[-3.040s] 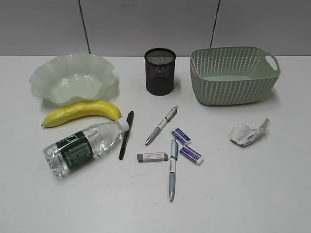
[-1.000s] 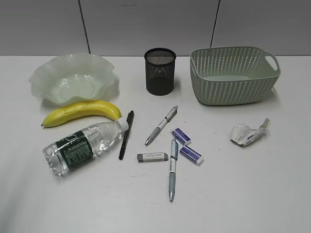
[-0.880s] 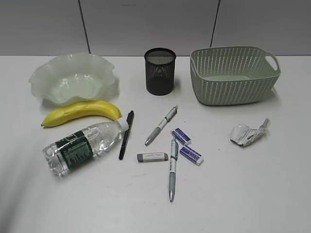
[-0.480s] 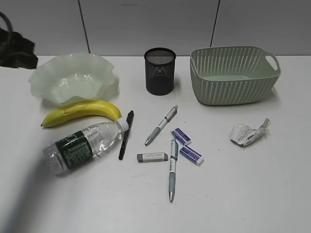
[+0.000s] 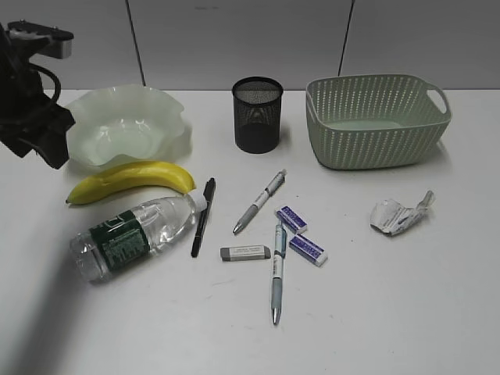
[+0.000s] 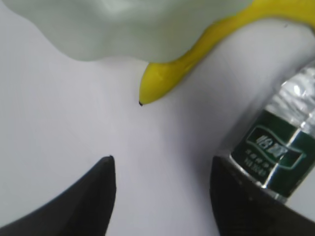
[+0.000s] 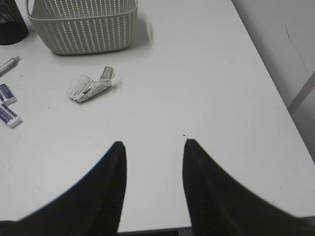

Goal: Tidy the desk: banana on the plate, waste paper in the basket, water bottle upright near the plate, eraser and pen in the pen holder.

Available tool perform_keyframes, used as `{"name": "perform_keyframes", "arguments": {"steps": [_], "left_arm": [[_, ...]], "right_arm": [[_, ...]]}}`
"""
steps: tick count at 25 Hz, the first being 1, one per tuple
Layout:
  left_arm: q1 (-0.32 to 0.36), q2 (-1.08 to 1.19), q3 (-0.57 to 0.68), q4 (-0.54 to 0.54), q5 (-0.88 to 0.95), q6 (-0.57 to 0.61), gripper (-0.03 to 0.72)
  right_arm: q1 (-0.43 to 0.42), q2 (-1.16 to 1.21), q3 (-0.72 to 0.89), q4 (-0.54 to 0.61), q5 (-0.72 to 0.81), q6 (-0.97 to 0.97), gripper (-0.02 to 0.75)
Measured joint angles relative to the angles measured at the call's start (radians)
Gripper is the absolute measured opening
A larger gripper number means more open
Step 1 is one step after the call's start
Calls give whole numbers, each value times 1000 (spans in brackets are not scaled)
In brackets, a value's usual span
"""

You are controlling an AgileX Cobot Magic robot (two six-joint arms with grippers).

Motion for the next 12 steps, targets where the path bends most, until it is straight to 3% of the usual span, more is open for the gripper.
{"name": "perform_keyframes", "arguments": {"steps": [5, 12], "left_arm": [[2, 14, 56, -9, -22, 29, 456], [7, 14, 253, -176, -255, 197, 456]], "right_arm": [[0, 0, 0, 0, 0, 0, 318], [0, 0, 0, 0, 0, 0, 318]]}}
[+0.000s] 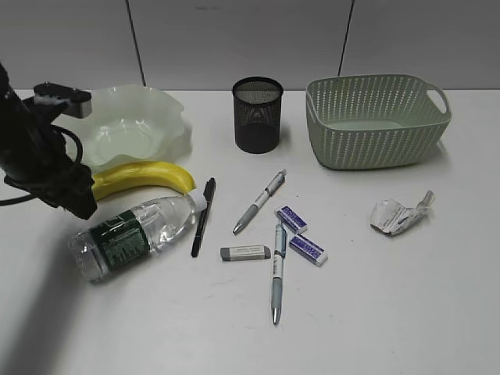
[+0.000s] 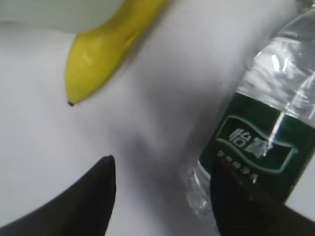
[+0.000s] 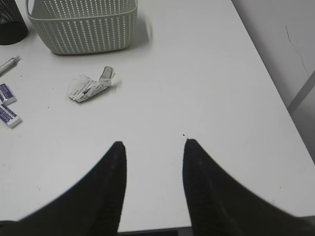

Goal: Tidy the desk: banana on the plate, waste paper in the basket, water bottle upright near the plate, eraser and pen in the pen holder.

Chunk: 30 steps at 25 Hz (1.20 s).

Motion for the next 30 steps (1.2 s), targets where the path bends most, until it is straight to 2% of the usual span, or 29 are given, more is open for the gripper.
{"name": "perform_keyframes", "arguments": {"steps": [7, 12, 19, 22, 27, 30], "left_arm": [[1, -66, 233, -16, -332, 89, 456], [1, -176, 373, -18, -583, 102, 456], [4, -149, 431, -22, -738, 103, 456], [31, -147, 424, -60, -734, 103, 456], [123, -139, 396, -99, -611, 109, 456], [160, -135, 343, -182, -525, 204, 456]], "right_arm": [[0, 0, 0, 0, 0, 0, 318], [0, 0, 0, 0, 0, 0, 318], [0, 0, 0, 0, 0, 0, 318], [0, 0, 0, 0, 0, 0, 318], [0, 0, 0, 0, 0, 0, 318], [0, 0, 0, 0, 0, 0, 318]]}}
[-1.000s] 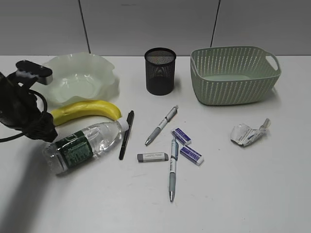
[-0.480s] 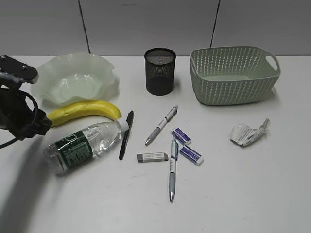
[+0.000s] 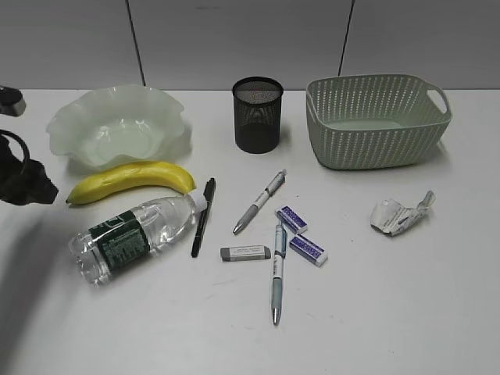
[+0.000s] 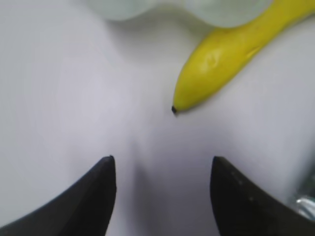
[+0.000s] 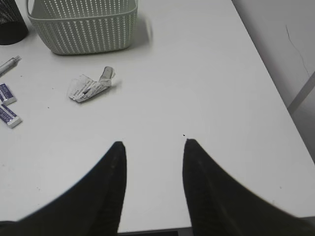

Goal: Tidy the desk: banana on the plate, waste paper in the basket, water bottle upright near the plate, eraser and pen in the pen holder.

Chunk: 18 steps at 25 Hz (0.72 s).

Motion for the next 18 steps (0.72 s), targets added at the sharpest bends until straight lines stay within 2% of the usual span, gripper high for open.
{"name": "perform_keyframes", "arguments": {"steps": [6, 13, 18], "left_arm": [[37, 75, -178, -261, 244, 271, 456], [42, 110, -223, -247, 284, 404, 457], [42, 126, -225, -240, 278, 522, 535]], "right_arm": [[0, 0, 0, 0, 0, 0, 318], [0, 0, 0, 0, 0, 0, 318], [0, 0, 0, 0, 0, 0, 318]]}}
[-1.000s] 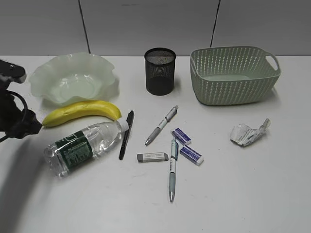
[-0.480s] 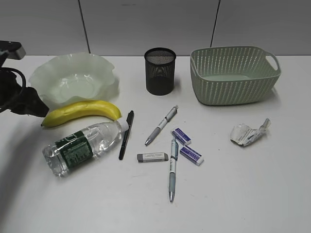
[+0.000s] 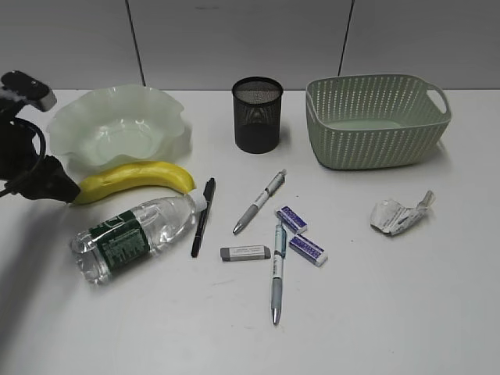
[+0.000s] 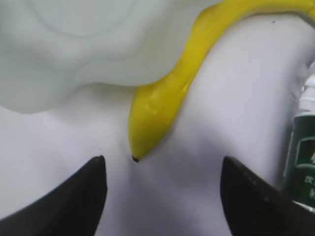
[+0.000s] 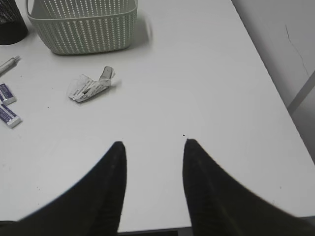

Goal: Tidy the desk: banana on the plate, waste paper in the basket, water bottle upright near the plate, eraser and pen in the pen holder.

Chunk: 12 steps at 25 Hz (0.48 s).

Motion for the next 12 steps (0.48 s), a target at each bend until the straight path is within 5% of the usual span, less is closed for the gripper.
{"name": "perform_keyframes", "arguments": {"steps": [12], "left_arm": [[-3, 91, 0, -52, -89, 66, 550]], "right_arm": [[0, 0, 0, 0, 0, 0, 318]]}}
